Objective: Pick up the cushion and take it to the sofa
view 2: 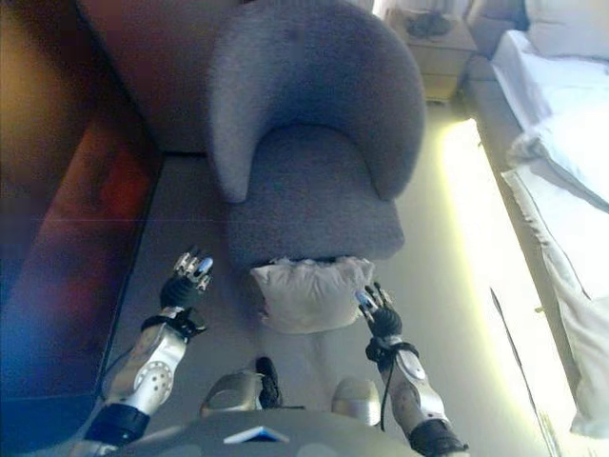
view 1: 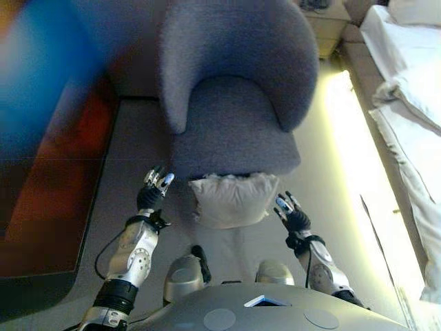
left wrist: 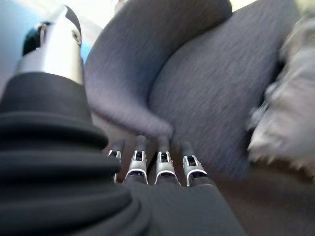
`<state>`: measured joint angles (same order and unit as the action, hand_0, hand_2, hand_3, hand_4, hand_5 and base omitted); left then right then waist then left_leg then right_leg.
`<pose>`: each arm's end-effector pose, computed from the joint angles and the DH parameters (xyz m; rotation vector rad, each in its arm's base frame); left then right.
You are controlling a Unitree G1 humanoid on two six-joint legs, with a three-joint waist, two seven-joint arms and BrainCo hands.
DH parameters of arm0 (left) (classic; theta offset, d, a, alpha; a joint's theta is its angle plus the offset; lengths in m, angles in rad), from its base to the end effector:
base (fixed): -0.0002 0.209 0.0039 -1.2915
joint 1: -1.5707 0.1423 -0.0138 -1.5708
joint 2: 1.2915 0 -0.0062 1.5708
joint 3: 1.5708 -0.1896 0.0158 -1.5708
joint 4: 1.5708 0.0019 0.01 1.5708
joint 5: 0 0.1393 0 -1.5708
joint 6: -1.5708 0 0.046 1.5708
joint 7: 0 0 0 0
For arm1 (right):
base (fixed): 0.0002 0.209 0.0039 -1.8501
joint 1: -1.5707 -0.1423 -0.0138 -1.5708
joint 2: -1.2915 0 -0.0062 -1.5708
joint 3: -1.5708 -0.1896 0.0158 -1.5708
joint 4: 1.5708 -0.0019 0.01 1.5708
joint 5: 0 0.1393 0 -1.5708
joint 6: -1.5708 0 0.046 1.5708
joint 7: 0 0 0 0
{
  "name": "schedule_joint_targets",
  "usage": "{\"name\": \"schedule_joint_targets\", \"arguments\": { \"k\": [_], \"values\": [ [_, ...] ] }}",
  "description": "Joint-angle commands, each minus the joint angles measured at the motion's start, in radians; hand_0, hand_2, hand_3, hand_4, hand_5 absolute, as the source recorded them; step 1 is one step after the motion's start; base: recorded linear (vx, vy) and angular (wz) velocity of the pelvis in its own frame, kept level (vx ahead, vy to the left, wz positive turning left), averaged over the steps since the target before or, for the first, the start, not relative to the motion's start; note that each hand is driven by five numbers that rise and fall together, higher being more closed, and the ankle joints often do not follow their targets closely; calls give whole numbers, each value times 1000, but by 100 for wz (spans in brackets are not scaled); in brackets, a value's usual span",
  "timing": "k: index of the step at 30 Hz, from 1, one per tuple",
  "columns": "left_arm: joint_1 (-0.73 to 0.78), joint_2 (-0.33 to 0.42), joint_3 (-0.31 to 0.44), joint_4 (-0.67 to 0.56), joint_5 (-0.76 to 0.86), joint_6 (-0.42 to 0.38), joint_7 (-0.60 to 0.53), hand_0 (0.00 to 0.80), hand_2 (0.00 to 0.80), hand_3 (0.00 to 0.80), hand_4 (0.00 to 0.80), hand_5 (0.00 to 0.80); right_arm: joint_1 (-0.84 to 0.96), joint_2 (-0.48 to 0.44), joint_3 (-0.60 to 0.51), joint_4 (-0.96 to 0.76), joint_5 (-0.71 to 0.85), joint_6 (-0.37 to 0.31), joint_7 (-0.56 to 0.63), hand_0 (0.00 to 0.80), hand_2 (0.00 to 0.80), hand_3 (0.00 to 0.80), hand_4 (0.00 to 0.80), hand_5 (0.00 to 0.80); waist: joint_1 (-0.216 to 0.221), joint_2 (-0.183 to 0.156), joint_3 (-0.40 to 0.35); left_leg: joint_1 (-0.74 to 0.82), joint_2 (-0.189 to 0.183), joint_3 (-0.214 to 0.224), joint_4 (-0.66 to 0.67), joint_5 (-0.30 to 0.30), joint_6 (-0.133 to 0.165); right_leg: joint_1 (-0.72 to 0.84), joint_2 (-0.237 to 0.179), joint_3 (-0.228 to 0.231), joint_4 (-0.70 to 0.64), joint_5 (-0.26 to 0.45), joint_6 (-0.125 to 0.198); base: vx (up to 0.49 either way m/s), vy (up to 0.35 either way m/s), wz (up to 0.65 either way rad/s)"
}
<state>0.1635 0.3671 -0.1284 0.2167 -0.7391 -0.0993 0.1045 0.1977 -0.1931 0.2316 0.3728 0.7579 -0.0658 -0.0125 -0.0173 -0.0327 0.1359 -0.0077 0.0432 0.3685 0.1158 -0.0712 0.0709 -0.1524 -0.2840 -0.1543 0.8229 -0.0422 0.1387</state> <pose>0.1548 0.2201 -0.0173 -0.3407 0.3206 0.1975 0.1279 -0.1678 -0.0598 0.5221 0.5503 -0.0966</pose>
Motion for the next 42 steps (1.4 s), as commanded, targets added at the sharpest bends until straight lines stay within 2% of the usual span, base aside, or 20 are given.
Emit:
{"name": "schedule_joint_targets", "arguments": {
  "k": [1, 2, 3, 5, 7, 12, 18, 20, 24, 25, 26, 29, 31, 33, 35, 37, 38, 40, 42],
  "values": [
    [21, 35, 0, -51, 10, -18, -35, 0, 0, 0, 0, 0, 44, -1, -2, -17, -12, -46, -6, 0, 0, 0, 0, 0, -46, -20, -58, -25, 0, -49, -31, -4, -22, 0, 4, -25, -312, 131, 37, 150, -229, 34],
    [21, 38, 4, -52, 0, -23, -33, 0, 0, 0, 0, 0, 49, -4, -5, -22, -10, -47, 1, 0, 0, 0, 0, 0, -48, -25, -51, -29, 8, -49, -24, 8, -25, 2, 0, -37, -413, 193, 35, 160, -264, 39],
    [27, 40, 3, -60, -9, -30, -24, 0, 0, 0, 0, 0, 54, -12, -3, -35, -6, -46, -1, 0, 0, 0, 0, 0, -55, -41, -43, -18, 5, -61, -15, -7, -37, -5, -14, -19, -503, 250, 57, 144, -230, 39],
    [49, 38, -3, -57, -13, -49, -20, 0, 0, 0, 0, 0, 52, -22, -12, -38, 3, -46, 0, 0, 0, 0, 0, 0, -67, -62, -37, -7, 13, -82, 10, -36, -58, -13, -29, 36, -623, 300, 84, 186, -198, 33],
    [63, 33, -9, -49, -16, -65, -39, 0, 0, 0, 0, 0, 37, -27, -17, -33, 29, -48, 6, 0, 0, 0, 0, 0, -70, -79, -44, -4, 15, -97, 22, -53, -72, -20, -46, 64, -700, 346, 105, 167, -156, 19],
    [103, 27, -4, -69, 2, -68, -76, 0, 0, 0, 0, 0, 4, -18, -51, 11, 45, -21, 19, 0, 0, 0, 0, 0, -56, -85, -56, 16, 39, -96, 34, -74, -82, 2, -69, 54, -716, 354, 114, 180, -100, 7],
    [116, 34, 23, -72, 0, -65, -64, 0, 0, 0, 0, 0, 9, -14, -30, 10, 23, -20, 46, 0, 0, 0, 0, 0, -41, -76, -73, 6, 76, -111, 75, -83, -94, 51, -76, 40, -683, 275, 94, 169, -129, 1],
    [119, 30, 29, -64, -3, -64, -61, 0, 0, 0, 0, 0, -5, -21, -17, 9, 24, -10, 41, 0, 0, 0, 0, 0, -35, -67, -82, 9, 101, -120, 82, -74, -110, 80, -52, 32, -701, 201, 81, 213, -227, -4],
    [125, 20, 29, -67, -22, -54, -45, 0, 0, 0, 0, 0, -6, -43, 1, -21, -5, 17, 34, 0, 0, 0, 0, 0, -45, -53, -90, 12, 149, -143, 105, -58, -137, 100, 16, 65, -693, 82, 59, 172, -203, 3],
    [128, 17, 31, -74, -31, -49, -43, 0, 0, 0, 0, 0, 2, -54, 5, -38, -20, 24, 33, 0, 0, 0, 0, 0, -49, -48, -90, 12, 166, -146, 111, -30, -147, 102, 34, 64, -686, 61, 48, 156, -251, 5],
    [132, 13, 32, -84, -45, -45, -44, 0, 0, 0, 0, 0, 13, -71, 12, -54, -36, 24, 35, 0, 0, 0, 0, 0, -51, -44, -89, 7, 189, -156, 126, 22, -164, 108, 58, 65, -686, 46, 30, 125, -236, 6],
    [134, -2, 12, -96, -53, -45, -42, 0, 0, 0, 0, 0, 18, -95, 24, -61, -41, 16, 48, 0, 0, 0, 0, 0, -53, -38, -87, -9, 224, -187, 160, 101, -192, 125, 103, 62, -707, 31, -9, 98, -255, -3],
    [131, -13, -4, -94, -49, -49, -36, 0, 0, 0, 0, 0, 12, -105, 29, -62, -48, 16, 51, 0, 0, 0, 0, 0, -55, -36, -84, -17, 239, -207, 186, 131, -202, 126, 127, 67, -714, 25, -30, 56, -234, 4],
    [124, -26, -31, -94, -42, -61, -18, 0, 0, 0, 0, 0, -1, -116, 42, -65, -48, 19, 54, 0, 0, 0, 0, 0, -55, -39, -77, -42, 254, -237, 258, 173, -212, 127, 150, 79, -723, 19, -57, 29, -211, -4],
    [125, -31, -47, -97, -44, -68, -2, 0, 0, 0, 0, 0, -8, -125, 47, -63, -58, 23, 58, 0, 0, 0, 0, 0, -52, -45, -67, -86, 261, -270, 361, 209, -215, 132, 168, 89, -731, 20, -83, 27, -197, -19],
    [127, -33, -50, -97, -55, -67, 7, 0, 0, 0, 0, 0, -14, -131, 51, -61, -66, 30, 56, 0, 0, 0, 0, 0, -44, -49, -57, -149, 254, -309, 438, 226, -204, 143, 180, 99, -733, 20, -99, 42, -135, -27],
    [132, -34, -48, -98, -60, -68, 9, 0, 0, 0, 0, 0, -17, -132, 52, -59, -65, 30, 57, 0, 0, 0, 0, 0, -39, -45, -52, -161, 256, -319, 413, 236, -201, 149, 191, 106, -733, 14, -101, 65, -39, -22],
    [141, -34, -44, -106, -64, -67, 14, 0, 0, 0, 0, 0, -15, -131, 51, -57, -63, 26, 66, 0, 0, 0, 0, 0, -33, -27, -48, -132, 259, -324, 279, 255, -201, 155, 210, 113, -732, -1, -94, 78, 39, -28],
    [145, -34, -37, -110, -68, -66, 15, 0, 0, 0, 0, 0, -9, -130, 48, -58, -68, 17, 73, 0, 0, 0, 0, 0, -21, -4, -44, -116, 245, -348, 124, 277, -210, 162, 219, 117, -730, -20, -84, 66, 93, -44]
  ]
}}
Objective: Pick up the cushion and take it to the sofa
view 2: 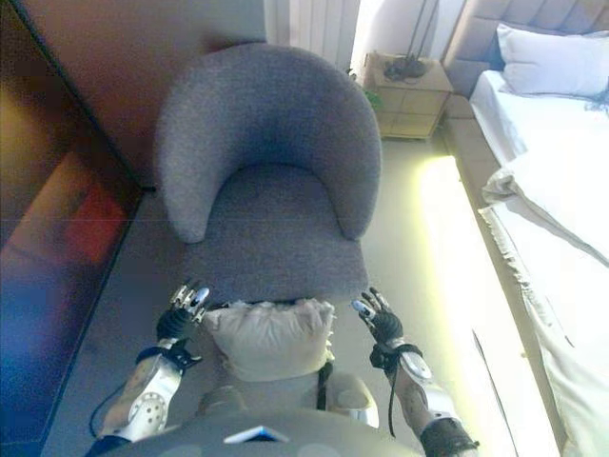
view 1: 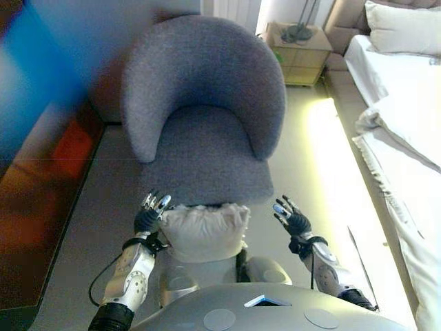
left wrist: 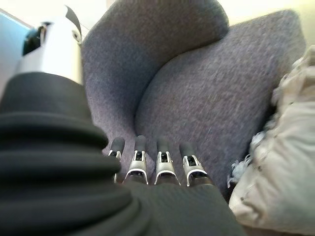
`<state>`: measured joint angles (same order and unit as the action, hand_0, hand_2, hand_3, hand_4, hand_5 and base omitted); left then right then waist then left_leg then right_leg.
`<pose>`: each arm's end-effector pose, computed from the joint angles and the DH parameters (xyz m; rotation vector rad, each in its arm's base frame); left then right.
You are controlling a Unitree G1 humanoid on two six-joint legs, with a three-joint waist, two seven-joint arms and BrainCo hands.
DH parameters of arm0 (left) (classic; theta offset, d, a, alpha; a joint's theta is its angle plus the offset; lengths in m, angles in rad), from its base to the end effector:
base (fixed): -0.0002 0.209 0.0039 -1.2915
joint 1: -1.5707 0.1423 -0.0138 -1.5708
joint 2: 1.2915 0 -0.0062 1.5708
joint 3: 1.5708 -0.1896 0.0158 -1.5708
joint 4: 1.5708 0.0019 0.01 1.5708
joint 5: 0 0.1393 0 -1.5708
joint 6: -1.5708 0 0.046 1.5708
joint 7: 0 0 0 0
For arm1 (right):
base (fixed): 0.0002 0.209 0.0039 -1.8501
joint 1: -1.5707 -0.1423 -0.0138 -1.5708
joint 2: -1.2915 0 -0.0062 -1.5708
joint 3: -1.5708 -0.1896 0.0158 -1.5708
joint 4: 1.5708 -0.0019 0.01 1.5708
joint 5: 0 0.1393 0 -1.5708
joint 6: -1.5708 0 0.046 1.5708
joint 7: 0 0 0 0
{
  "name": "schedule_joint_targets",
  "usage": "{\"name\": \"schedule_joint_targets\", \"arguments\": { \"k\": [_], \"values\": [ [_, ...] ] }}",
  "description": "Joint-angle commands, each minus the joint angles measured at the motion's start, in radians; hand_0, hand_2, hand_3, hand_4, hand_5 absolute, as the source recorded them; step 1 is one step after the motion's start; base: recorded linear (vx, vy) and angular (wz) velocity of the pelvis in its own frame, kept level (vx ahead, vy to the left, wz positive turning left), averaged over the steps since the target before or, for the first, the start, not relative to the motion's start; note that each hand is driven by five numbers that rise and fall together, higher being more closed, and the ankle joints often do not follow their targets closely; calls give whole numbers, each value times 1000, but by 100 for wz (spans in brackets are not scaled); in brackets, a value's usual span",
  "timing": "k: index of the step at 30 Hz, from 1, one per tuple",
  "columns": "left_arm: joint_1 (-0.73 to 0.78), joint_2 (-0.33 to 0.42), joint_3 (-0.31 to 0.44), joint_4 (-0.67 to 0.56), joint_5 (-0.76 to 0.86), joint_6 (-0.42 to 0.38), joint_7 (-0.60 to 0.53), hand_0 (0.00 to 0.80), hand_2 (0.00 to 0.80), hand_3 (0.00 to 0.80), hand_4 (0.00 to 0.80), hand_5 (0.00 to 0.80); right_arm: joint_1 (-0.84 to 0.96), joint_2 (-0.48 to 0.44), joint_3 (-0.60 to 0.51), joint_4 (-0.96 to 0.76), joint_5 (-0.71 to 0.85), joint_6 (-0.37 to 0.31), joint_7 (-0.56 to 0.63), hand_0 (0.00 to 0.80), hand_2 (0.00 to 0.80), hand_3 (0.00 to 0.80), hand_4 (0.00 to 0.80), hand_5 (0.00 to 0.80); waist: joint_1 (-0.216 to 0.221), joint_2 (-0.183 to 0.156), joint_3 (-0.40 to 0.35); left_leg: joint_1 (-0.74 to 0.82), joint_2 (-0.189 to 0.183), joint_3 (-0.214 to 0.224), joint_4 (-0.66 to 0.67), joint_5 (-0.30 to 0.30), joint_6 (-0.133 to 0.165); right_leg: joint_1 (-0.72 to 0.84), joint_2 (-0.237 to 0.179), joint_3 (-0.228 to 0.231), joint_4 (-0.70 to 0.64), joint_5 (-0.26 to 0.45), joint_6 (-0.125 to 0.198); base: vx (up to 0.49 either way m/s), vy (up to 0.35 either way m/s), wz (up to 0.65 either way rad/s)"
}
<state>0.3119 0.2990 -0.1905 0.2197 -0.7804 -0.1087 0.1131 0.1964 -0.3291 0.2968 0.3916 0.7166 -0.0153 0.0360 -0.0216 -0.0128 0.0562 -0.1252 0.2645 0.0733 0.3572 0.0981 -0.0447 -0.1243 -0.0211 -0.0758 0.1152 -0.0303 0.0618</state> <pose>0.1102 0.1988 -0.0434 -0.4423 0.4823 0.2369 0.1211 -0.1927 -0.0621 0.3530 0.6418 0.0086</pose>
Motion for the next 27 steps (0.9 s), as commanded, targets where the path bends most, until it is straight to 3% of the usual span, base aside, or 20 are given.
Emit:
{"name": "schedule_joint_targets", "arguments": {
  "k": [1, 3, 8, 10, 16, 23, 25, 27],
  "values": [
    [-5, 33, 31, -114, -30, -54, 1, 0, 0, 0, 0, 0, -2, 3, -23, -85, -27, -36, 27, 0, 0, 0, 0, 0, -12, -13, 37, 9, 16, -67, -185, 108, -100, 137, -45, 38, -19, -42, -1, 41, 86, -10],
    [-9, 36, 39, -113, -34, -46, -26, 0, 0, 0, 0, 0, 7, -4, -34, -97, -23, -44, 28, 0, 0, 0, 0, 0, -12, -2, 38, 28, 1, -60, -237, 78, -102, 139, -57, 27, -13, -54, 6, 17, 67, 21],
    [-46, 53, 21, -116, -39, -24, -61, 0, 0, 0, 0, 0, 38, 5, -70, -100, 8, -67, 17, 0, 0, 0, 0, 0, -55, 21, 21, 84, -39, 60, -300, -29, -89, 137, -87, -14, -19, -48, 26, 26, 103, 11],
    [-60, 59, 11, -113, -37, -21, -64, 0, 0, 0, 0, 0, 41, 14, -73, -85, 10, -83, 12, 0, 0, 0, 0, 0, -66, 29, 17, 101, -52, 83, -326, -48, -82, 133, -95, -22, -14, -49, 34, 45, 146, 29],
    [-60, 74, 7, -115, -23, -23, -62, 0, 0, 0, 0, 0, 41, 46, -71, -86, 31, -109, -9, 0, 0, 0, 0, 0, -60, 31, 17, 107, -99, 85, -318, -88, -52, 138, -139, -37, 3, -52, 69, 34, 144, 13],
    [-32, 83, 25, -111, -5, -21, -77, 0, 0, 0, 0, 0, 6, 63, -79, -74, 38, -112, -37, 0, 0, 0, 0, 0, -15, 4, 27, 69, -135, 83, -239, -141, -16, 157, -205, -71, 29, -44, 113, 28, 133, 7],
    [-26, 90, 29, -114, -2, -13, -80, 0, 0, 0, 0, 0, -3, 68, -79, -68, 30, -111, -40, 0, 0, 0, 0, 0, 2, -6, 30, 67, -154, 89, -234, -155, 3, 148, -231, -101, 74, -19, 121, 35, 145, -5],
    [-27, 97, 23, -91, 39, -24, -78, 0, 0, 0, 0, 0, -15, 80, -75, -60, 9, -113, -48, 0, 0, 0, 0, 0, 12, -13, 37, 72, -173, 102, -235, -173, 31, 96, -269, -116, 207, 48, 125, 35, 179, -7]
  ]
}}
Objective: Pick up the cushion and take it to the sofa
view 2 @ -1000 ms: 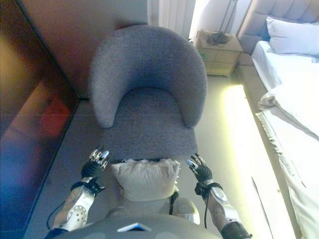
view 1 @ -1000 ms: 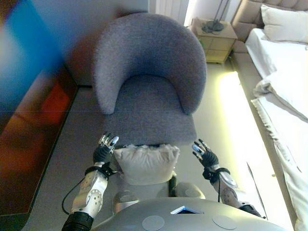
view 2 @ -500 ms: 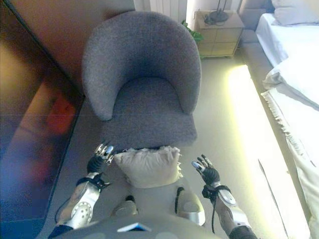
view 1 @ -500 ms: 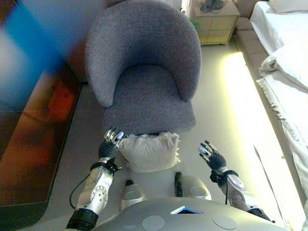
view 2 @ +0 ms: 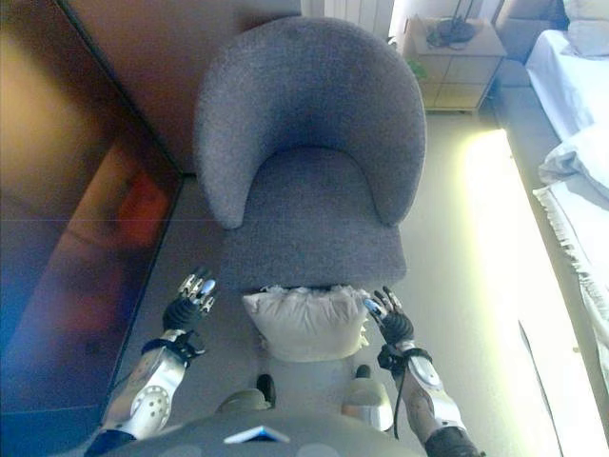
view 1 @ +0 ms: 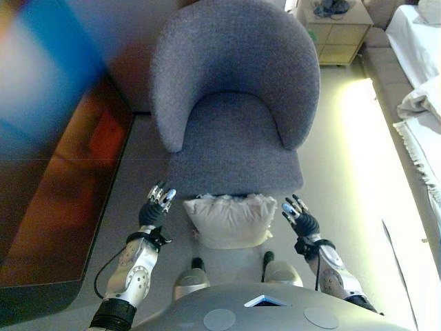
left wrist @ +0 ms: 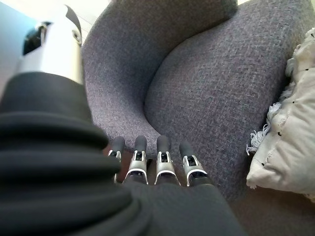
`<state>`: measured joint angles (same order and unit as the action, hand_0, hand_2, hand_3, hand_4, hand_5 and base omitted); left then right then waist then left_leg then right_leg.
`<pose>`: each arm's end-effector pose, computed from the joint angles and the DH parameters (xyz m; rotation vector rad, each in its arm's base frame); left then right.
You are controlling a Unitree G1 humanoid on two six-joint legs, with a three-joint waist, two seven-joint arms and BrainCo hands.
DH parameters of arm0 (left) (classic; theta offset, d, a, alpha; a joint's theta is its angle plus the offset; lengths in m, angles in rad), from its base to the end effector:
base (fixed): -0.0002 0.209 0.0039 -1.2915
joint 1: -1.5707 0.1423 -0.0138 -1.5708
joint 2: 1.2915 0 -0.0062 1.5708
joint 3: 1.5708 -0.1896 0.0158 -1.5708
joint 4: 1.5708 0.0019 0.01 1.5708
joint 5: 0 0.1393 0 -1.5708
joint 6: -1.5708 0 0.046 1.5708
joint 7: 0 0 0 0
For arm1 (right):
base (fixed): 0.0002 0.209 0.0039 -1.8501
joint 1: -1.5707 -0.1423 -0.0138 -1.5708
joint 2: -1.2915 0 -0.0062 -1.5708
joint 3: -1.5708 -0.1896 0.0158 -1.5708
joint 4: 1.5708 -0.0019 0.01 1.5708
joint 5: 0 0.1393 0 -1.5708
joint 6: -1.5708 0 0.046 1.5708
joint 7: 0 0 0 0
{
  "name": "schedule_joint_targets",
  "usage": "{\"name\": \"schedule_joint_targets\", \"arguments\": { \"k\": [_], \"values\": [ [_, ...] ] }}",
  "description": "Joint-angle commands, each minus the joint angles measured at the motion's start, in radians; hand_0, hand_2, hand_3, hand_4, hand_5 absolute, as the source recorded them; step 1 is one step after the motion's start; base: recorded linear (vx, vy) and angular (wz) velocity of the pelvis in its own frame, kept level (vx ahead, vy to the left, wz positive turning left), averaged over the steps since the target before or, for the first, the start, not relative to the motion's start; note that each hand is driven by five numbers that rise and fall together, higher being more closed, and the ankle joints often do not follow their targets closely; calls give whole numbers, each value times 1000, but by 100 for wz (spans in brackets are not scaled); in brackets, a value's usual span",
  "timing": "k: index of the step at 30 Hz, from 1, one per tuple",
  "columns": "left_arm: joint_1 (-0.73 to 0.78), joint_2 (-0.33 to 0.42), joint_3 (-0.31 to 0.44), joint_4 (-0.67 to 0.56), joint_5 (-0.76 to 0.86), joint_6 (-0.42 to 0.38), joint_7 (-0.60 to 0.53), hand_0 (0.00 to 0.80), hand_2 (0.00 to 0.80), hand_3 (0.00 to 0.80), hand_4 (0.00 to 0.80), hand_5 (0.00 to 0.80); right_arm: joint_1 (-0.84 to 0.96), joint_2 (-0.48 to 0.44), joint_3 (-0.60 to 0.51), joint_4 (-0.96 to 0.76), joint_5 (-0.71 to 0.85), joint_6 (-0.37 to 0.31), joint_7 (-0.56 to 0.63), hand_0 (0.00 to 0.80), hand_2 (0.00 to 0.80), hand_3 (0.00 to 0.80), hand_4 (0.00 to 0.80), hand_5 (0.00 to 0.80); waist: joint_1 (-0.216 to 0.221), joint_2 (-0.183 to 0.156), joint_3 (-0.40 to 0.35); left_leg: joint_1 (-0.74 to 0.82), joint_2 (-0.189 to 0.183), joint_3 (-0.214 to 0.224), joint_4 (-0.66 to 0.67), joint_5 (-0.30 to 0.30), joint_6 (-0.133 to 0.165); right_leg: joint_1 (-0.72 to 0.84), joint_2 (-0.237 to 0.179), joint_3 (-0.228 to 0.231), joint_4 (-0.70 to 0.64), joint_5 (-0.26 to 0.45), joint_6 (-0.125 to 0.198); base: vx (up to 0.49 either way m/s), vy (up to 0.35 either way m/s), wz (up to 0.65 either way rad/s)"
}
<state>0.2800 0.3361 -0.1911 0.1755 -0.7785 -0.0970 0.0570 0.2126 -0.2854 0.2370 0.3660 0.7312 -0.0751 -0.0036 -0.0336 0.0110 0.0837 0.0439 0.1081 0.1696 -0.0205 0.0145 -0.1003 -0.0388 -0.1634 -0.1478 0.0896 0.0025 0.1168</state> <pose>0.1233 0.2034 -0.0320 -0.4250 0.4166 0.1398 0.1232 -0.1914 -0.0575 0.4070 0.5517 -0.0888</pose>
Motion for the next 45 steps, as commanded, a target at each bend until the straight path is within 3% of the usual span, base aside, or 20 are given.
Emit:
{"name": "schedule_joint_targets", "arguments": {
  "k": [1, 3, 5, 7, 10, 12, 14, 17, 20, 23, 25, 27, 28, 29, 33, 37, 38, 40, 42, 45],
  "values": [
    [2, 67, 24, -37, 59, -41, -27, 0, 0, 0, 0, 0, -31, 39, -13, -34, -21, -55, -14, 0, 0, 0, 0, 0, 25, -35, 14, -95, -19, 9, 147, -97, 95, -24, -133, -33, 300, 31, 65, 48, 160, -19],
    [-9, 85, 22, -10, 106, -55, -37, 0, 0, 0, 0, 0, -33, 29, -4, -21, -59, -61, -22, 0, 0, 0, 0, 0, 28, -38, 25, -96, -15, 4, 168, -109, 95, -65, -145, -14, 344, 46, 49, 81, 57, -34],
    [-31, 104, 31, 20, 143, -69, -40, 0, 0, 0, 0, 0, -31, 21, -2, -4, -73, -60, -10, 0, 0, 0, 0, 0, 29, -51, 31, -109, -9, -4, 203, -119, 81, -64, -171, -10, 276, 68, 49, 123, -115, -9],
    [-60, 117, 33, 49, 151, -74, -35, 0, 0, 0, 0, 0, -46, 13, -1, 14, -76, -48, -4, 0, 0, 0, 0, 0, 28, -69, 39, -133, 9, -16, 255, -135, 56, -51, -205, 15, 154, 109, 72, 141, -255, 34],
    [-99, 131, 34, 91, 112, -81, -50, 0, 0, 0, 0, 0, -96, 2, 0, 50, -55, -33, -15, 0, 0, 0, 0, 0, 27, -87, 62, -164, 66, -25, 306, -151, 9, -56, -236, 43, -2, 179, 117, 132, -317, 28],
    [-111, 133, 42, 111, 106, -81, -75, 0, 0, 0, 0, 0, -132, -3, -2, 68, -50, -11, -11, 0, 0, 0, 0, 0, 34, -90, 73, -171, 113, -32, 305, -139, -14, -48, -221, 50, -38, 167, 138, 119, -339, 9],
    [-121, 123, 38, 142, 130, -73, -71, 0, 0, 0, 0, 0, -140, -5, 3, 72, -56, 20, -28, 0, 0, 0, 0, 0, 35, -89, 72, -177, 150, -44, 300, -114, -30, -35, -188, 51, -17, 121, 134, 156, -265, 32],
    [-127, 100, 39, 172, 122, -55, -57, 0, 0, 0, 0, 0, -132, -21, 18, 52, -79, 46, -55, 0, 0, 0, 0, 0, 31, -78, 64, -150, 175, -60, 242, -57, -44, -21, -153, 54, 23, 50, 122, 154, -114, 6],
    [-124, 72, 32, 209, 145, -54, -63, 0, 0, 0, 0, 0, -113, -30, 23, 61, -148, 32, -63, 0, 0, 0, 0, 0, 21, -65, 39, -115, 180, -58, 186, -25, -47, -5, -128, 37, 26, 15, 106, 99, -82, 13],
    [-125, 46, 3, 239, 171, -57, -42, 0, 0, 0, 0, 0, -113, -37, 29, 90, -194, 18, -49, 0, 0, 0, 0, 0, 13, -55, 27, -115, 173, -73, 215, -16, -55, 16, -100, 30, 7, 9, 79, 27, -63, 22],
    [-129, 30, -7, 261, 162, -56, -53, 0, 0, 0, 0, 0, -109, -37, 31, 96, -209, 10, -46, 0, 0, 0, 0, 0, 12, -46, 22, -111, 150, -67, 192, -7, -57, 43, -92, 6, -24, 14, 78, 34, 30, 28],
    [-146, 23, -6, 267, 136, -34, -75, 0, 0, 0, 0, 0, -131, -36, 41, 105, -219, 0, -50, 0, 0, 0, 0, 0, 31, -29, 19, -95, 117, -112, 85, 15, -46, 39, -88, -6, -29, 13, 79, 24, 102, 34],
    [-149, 17, -9, 274, 134, -35, -75, 0, 0, 0, 0, 0, -144, -36, 43, 108, -215, 4, -51, 0, 0, 0, 0, 0, 33, -28, 19, -89, 107, -112, 76, 17, -41, 38, -88, -5, -36, 21, 82, 9, 79, 23],
    [-155, 7, -10, 279, 133, -34, -87, 0, 0, 0, 0, 0, -152, -31, 42, 109, -197, 1, -52, 0, 0, 0, 0, 0, 31, -27, 18, -79, 101, -89, 65, 18, -36, 41, -94, -15, -41, 29, 85, 12, 69, 15],
    [-160, 11, -40, 260, 150, -37, -77, 0, 0, 0, 0, 0, -141, -7, 28, 77, -120, -10, -47, 0, 0, 0, 0, 0, 29, -36, 8, -42, 84, -70, 11, 19, -22, 44, -120, -33, -49, 55, 106, 47, 45, 4],
    [-197, 16, -35, 262, 57, -25, -100, 0, 0, 0, 0, 0, -113, 24, 26, 49, -23, -4, 8, 0, 0, 0, 0, 0, 18, -37, -3, -25, 76, -46, -31, 26, -14, 43, -135, -42, -57, 64, 117, 32, 41, -3],
    [-206, 11, -27, 259, -21, -5, -138, 0, 0, 0, 0, 0, -110, 36, 24, 44, 43, 5, 54, 0, 0, 0, 0, 0, 17, -38, -4, -25, 76, -43, -35, 27, -13, 43, -135, -42, -57, 63, 119, 0, 0, 0],
    [-211, -40, 24, 244, -316, 123, -341, 0, 0, 0, 0, 0, -102, 82, 2, 21, 369, 103, 254, 0, 0, 0, 0, 0, 20, -42, 1, -27, 77, -38, -26, 24, -10, 45, -137, -41, -55, 55, 119, 0, 0, 0],
    [-193, -93, 65, 255, -523, 226, -510, 0, 0, 0, 0, 0, -95, 130, -27, 37, 593, 193, 447, 0, 0, 0, 0, 0, 25, -44, -1, -31, 80, -31, -17, 19, -9, 49, -139, -43, -56, 49, 117, 17, -12, 0],
    [-151, -149, 70, 254, -672, 265, -642, 0, 0, 0, 0, 0, -91, 176, -50, 52, 745, 252, 596, 0, 0, 0, 0, 0, 35, -45, -11, -25, 94, -21, -18, 18, -17, 67, -142, -48, -72, 47, 122, 54, -39, -2]
  ]
}}
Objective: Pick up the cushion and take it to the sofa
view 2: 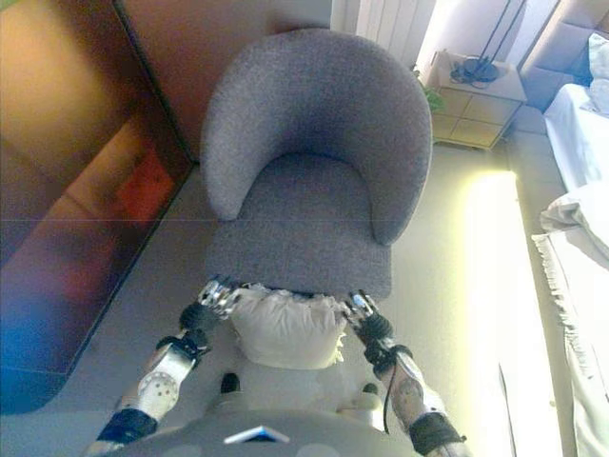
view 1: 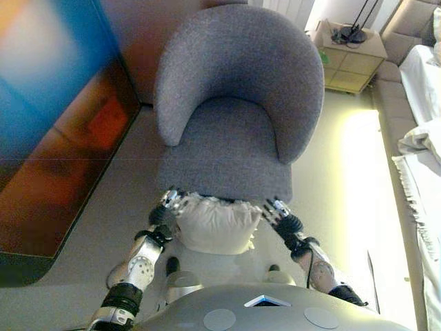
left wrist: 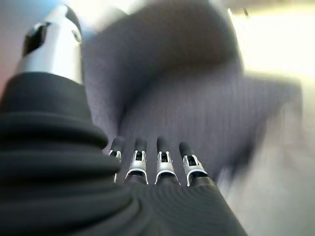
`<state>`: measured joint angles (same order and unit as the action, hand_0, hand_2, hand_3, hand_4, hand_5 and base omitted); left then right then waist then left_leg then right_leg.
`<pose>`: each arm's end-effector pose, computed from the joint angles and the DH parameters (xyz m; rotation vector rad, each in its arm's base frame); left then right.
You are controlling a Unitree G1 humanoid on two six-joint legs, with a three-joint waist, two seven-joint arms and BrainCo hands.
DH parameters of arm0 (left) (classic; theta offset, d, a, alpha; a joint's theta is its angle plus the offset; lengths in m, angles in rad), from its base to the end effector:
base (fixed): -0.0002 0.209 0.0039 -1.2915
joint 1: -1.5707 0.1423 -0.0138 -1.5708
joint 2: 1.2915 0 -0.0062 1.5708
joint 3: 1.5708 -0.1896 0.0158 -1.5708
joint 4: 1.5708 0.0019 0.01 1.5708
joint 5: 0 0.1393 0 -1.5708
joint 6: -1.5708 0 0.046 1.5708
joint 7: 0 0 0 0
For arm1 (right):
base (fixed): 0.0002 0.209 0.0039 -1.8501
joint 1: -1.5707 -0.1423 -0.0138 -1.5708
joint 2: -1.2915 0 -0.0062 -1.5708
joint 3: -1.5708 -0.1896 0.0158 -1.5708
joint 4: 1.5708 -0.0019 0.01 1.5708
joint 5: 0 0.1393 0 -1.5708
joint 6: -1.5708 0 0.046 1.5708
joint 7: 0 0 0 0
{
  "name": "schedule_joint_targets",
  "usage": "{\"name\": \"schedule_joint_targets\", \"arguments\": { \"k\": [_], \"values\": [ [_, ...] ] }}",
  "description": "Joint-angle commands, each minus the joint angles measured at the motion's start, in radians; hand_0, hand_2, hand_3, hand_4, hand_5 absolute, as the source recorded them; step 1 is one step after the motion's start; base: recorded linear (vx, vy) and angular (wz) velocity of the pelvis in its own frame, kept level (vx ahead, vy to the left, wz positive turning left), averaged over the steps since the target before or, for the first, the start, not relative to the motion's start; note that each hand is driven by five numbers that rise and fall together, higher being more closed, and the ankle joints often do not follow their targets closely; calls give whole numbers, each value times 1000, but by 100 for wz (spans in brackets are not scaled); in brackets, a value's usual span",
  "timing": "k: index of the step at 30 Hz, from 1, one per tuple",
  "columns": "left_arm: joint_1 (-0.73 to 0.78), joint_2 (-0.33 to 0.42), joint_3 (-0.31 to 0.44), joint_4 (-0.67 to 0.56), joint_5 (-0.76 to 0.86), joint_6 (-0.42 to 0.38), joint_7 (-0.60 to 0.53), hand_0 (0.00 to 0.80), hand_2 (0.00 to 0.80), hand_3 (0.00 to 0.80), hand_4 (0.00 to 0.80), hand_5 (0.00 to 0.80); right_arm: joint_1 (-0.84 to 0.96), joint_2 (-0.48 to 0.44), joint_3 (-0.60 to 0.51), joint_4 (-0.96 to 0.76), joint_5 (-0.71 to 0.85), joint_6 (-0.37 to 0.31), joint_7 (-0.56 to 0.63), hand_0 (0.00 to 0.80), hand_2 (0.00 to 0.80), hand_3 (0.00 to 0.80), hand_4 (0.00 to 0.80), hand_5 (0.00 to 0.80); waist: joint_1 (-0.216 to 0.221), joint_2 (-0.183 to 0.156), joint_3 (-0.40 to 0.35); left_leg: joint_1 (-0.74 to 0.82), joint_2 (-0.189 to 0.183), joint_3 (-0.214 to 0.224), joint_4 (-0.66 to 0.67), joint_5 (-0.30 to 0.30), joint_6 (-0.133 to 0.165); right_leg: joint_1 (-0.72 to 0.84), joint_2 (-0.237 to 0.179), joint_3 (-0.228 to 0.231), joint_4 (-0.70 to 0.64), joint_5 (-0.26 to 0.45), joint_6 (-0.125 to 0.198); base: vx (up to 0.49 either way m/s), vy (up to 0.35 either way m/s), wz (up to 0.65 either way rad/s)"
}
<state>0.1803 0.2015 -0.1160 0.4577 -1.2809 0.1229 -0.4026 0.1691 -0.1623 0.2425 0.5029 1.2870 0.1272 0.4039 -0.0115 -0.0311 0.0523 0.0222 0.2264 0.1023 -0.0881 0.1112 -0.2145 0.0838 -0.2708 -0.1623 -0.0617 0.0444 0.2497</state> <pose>0.1235 0.1869 -0.0702 -1.1631 0.4487 -0.0399 0.1180 -0.1556 -0.0793 1.2002 0.5643 0.1195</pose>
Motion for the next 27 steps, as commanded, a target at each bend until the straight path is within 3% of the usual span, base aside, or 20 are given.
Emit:
{"name": "schedule_joint_targets", "arguments": {
  "k": [1, 7, 27],
  "values": [
    [-45, -20, -1, -31, -182, 52, -199, 0, 0, 0, 0, 0, -49, 57, -65, -84, 191, 61, 205, 0, 0, 0, 0, 0, 13, -2, 18, -2, -22, 49, 48, -80, 97, -54, -35, -34, 76, 6, -10, 16, -19, -3],
    [-26, -25, 41, -45, -147, 80, -210, 0, 0, 0, 0, 0, -22, 56, -94, -86, 157, 125, 282, 0, 0, 0, 0, 0, 13, -3, -3, 1, -15, 59, 40, -77, 88, -44, -25, -39, 53, 5, -14, 1, -26, -1],
    [-15, -11, -6, -85, -112, 57, -163, 0, 0, 0, 0, 0, -8, 32, -48, -99, 145, 107, 252, 0, 0, 0, 0, 0, 6, 7, -13, 3, -16, 48, 37, -70, 78, -35, -7, -31, 37, 1, -30, 0, 0, 0]
  ]
}}
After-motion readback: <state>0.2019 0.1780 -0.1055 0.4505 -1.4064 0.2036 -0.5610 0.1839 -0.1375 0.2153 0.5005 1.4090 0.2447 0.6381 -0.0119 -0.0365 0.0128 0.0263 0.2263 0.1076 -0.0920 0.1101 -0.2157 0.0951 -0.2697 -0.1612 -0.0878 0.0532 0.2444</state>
